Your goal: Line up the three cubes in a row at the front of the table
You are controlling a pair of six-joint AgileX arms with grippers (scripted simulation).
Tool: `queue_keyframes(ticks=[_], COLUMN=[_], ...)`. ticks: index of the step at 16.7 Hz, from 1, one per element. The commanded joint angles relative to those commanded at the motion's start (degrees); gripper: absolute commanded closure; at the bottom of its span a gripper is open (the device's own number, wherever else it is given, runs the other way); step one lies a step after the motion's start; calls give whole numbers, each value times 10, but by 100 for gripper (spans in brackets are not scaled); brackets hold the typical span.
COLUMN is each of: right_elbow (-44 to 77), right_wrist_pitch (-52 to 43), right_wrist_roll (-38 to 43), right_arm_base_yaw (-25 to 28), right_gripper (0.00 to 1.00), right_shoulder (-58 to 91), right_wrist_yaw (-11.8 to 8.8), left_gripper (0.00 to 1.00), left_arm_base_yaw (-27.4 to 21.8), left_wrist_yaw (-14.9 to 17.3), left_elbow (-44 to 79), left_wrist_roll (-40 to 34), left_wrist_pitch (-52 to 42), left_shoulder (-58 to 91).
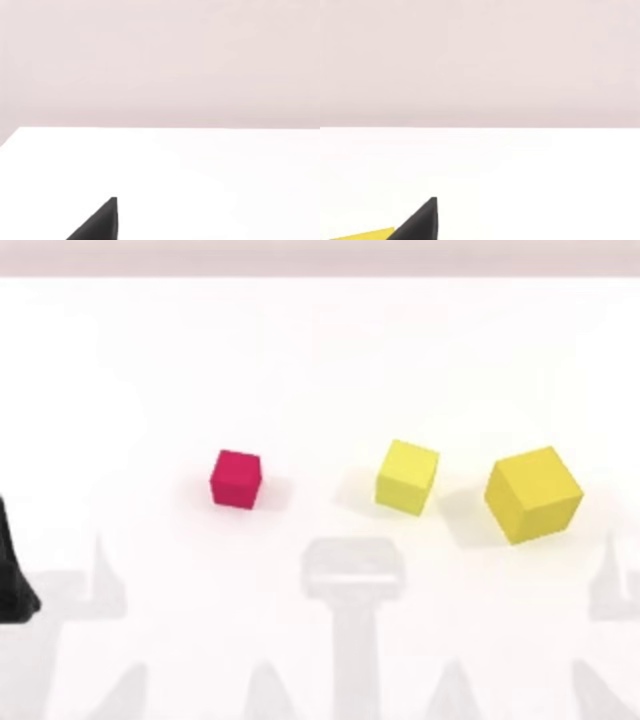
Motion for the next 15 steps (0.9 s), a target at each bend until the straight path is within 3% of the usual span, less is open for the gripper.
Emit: queue_keyframes(ticks=[7,15], right_elbow=[0,0], right_wrist_pitch=[0,0], right_wrist_roll=[0,0], right_arm_base_yaw=[0,0], right_gripper=[0,0], right_shoulder=[0,0], right_wrist_yaw=[0,0], left_gripper=[0,0], left_arm_base_yaw=[-22,-101], left_wrist_yaw=[1,0], left_elbow=[89,477], left_wrist_roll=[-11,-51], left_wrist_pitch=[-62,-311], left_shoulder=[89,532])
